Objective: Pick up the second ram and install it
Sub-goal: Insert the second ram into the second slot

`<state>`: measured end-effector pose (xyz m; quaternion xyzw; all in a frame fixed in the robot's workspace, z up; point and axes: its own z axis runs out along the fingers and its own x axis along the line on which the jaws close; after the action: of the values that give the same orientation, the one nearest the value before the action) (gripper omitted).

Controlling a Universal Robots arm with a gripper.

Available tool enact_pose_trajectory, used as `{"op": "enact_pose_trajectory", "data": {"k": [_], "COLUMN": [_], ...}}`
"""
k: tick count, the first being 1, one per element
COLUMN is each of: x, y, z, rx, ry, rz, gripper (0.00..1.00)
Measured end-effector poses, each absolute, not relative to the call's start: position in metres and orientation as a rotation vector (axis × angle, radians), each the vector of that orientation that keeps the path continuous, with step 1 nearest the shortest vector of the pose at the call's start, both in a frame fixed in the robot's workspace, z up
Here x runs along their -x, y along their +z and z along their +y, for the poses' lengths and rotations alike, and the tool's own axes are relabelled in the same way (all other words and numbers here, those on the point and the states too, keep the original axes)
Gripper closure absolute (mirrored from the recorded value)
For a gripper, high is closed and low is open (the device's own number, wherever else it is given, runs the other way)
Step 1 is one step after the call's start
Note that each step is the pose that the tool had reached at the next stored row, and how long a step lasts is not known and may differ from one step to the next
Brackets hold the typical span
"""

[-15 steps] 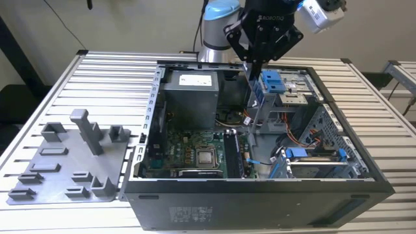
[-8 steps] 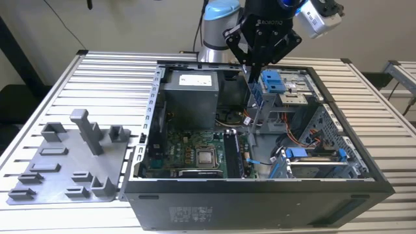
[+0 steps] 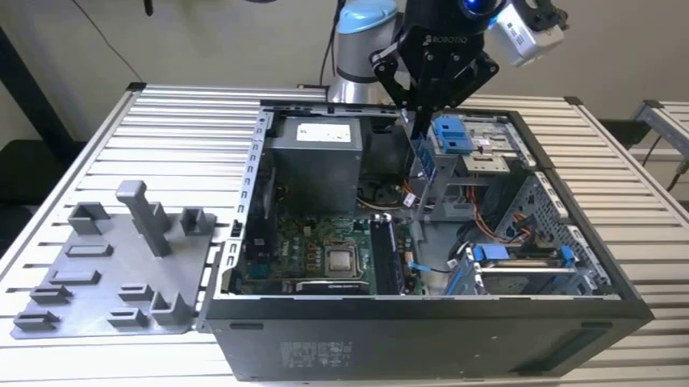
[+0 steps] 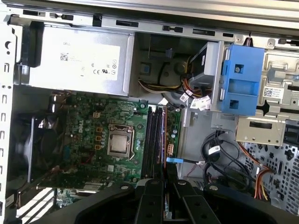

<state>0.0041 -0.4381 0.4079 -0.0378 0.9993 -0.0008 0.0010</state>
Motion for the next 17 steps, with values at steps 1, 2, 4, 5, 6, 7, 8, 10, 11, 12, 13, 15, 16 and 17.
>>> {"op": "enact_pose_trajectory", "data": {"k": [1, 2, 4, 5, 6, 7, 8, 10, 11, 12, 13, 15, 16, 17], "x": [-0.004, -0.004, -0.004, -0.004, -0.004, -0.004, -0.004, -0.004, -0.004, -0.004, -0.004, -0.004, -0.004, -0.004], "y": [0.408, 0.407, 0.406, 0.405, 0.405, 0.404, 0.403, 0.402, 0.401, 0.401, 0.400, 0.399, 0.398, 0.397], "z": [-0.438, -0.438, -0.438, -0.438, -0.438, -0.438, -0.438, -0.438, -0.438, -0.438, -0.438, -0.438, -0.438, -0.438], "rx": [0.119, 0.119, 0.119, 0.119, 0.119, 0.119, 0.119, 0.119, 0.119, 0.119, 0.119, 0.119, 0.119, 0.119], "ry": [-0.002, -0.002, -0.002, -0.002, -0.002, -0.002, -0.003, -0.002, -0.003, -0.003, -0.003, -0.003, -0.003, -0.003], "rz": [3.137, 3.137, 3.137, 3.137, 3.137, 3.137, 3.137, 3.137, 3.137, 3.137, 3.137, 3.137, 3.137, 3.137], "gripper": [0.86, 0.86, 0.86, 0.86, 0.86, 0.86, 0.86, 0.86, 0.86, 0.86, 0.86, 0.86, 0.86, 0.86]}}
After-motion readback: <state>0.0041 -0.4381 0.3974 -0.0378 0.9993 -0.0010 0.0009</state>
